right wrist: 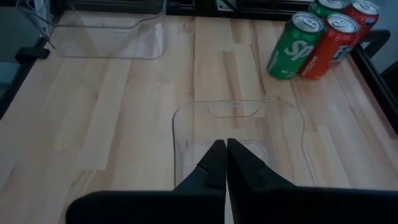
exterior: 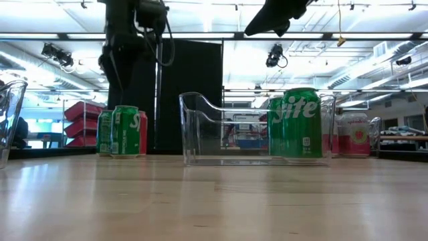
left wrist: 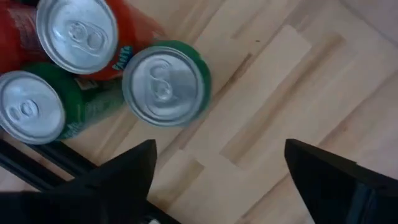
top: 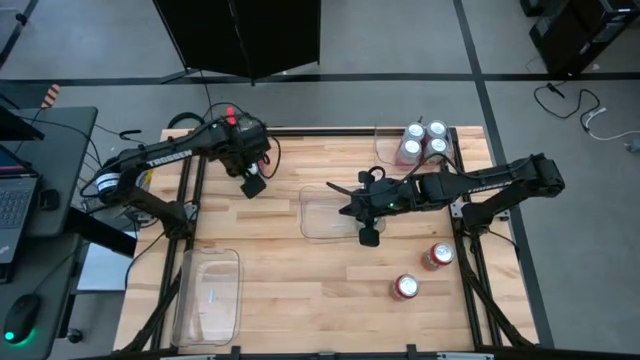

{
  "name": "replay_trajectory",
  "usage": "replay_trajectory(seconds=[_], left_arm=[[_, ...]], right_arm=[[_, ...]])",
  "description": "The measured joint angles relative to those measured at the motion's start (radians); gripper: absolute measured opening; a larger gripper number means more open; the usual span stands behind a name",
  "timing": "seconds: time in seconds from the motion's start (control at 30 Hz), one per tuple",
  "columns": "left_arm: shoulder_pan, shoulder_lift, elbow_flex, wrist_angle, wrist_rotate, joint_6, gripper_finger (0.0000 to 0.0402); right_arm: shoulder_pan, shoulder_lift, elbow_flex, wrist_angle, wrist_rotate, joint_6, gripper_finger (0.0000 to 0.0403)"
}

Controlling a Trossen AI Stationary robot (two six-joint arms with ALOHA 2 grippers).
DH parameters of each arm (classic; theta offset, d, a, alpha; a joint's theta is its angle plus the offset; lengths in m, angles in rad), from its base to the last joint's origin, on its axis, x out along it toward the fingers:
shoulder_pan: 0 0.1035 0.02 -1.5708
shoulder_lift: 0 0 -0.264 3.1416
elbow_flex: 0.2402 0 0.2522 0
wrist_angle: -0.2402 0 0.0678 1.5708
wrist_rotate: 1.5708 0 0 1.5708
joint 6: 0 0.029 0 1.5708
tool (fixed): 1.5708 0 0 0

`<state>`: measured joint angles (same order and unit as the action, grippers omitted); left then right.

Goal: Sort soda cans
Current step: Put the bottom green soda can into the middle transparent bin

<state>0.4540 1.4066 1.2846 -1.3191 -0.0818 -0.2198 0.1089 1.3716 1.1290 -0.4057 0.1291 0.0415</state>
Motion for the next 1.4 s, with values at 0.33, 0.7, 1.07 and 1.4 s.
replay_trajectory(seconds=[0.33,0.7,1.07,1.4], left_arm=[[0.133,0.089,0.000,0.053,0.004,0.060,0.0372],[0.155,0.185,0.000,0.073,0.056,0.086,0.0372],[0.125,0.216,0.000,0.054,0.046,0.140,0.0277],[0.047,0.216,0.157,-0.069,0.029,0.142,0.0272]], right_arm=[[0.033,0.000,0.000,-0.003,0.000,-0.004,0.0000],[0.057,0.000,0.000,-0.004,0.000,-0.013,0.0000],[0.061,0.001,0.000,-0.007,-0.001,-0.019,0.0000],[0.071,-0.029,0.000,-0.029,-0.001,-0.007,0.0000]])
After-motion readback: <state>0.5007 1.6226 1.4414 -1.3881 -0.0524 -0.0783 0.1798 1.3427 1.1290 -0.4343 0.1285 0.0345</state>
